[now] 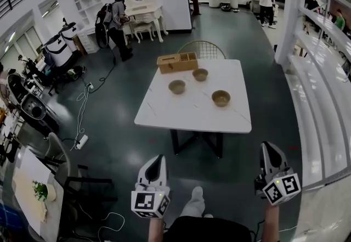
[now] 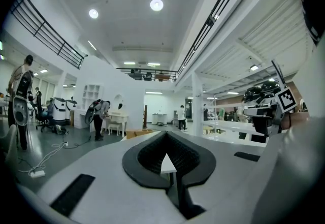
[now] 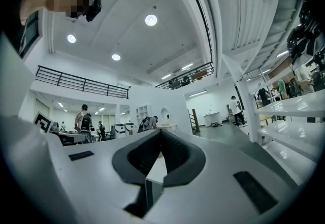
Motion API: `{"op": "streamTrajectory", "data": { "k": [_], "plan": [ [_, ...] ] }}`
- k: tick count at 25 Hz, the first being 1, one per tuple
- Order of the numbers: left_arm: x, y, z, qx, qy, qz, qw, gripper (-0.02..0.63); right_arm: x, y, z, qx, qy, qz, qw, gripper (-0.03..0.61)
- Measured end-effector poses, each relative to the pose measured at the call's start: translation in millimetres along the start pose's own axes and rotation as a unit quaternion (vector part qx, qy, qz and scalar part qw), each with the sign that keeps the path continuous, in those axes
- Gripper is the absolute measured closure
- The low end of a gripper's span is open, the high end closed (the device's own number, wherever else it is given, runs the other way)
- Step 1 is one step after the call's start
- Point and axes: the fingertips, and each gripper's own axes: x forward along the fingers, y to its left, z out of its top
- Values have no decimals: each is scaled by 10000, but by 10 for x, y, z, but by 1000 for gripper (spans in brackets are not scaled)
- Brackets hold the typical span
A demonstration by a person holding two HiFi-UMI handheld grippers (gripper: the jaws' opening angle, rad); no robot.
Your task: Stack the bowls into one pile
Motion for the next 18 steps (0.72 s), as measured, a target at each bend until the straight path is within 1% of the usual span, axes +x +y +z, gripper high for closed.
{"op": "streamTrajectory", "data": {
  "k": [5,13,18],
  "plan": [
    [435,265,21,2,19,-76,10000,600,472,-22,-71,31,-4,-24,10000,565],
    [1206,598,67,-45,-62,-349,9994,600,1197,-145,-128,-5,5,-145,9999,565],
    [1571,782,33,-113,-86,-483,9987,600,1514,-139,-216,-57,41,-194,9998,565]
  ]
}}
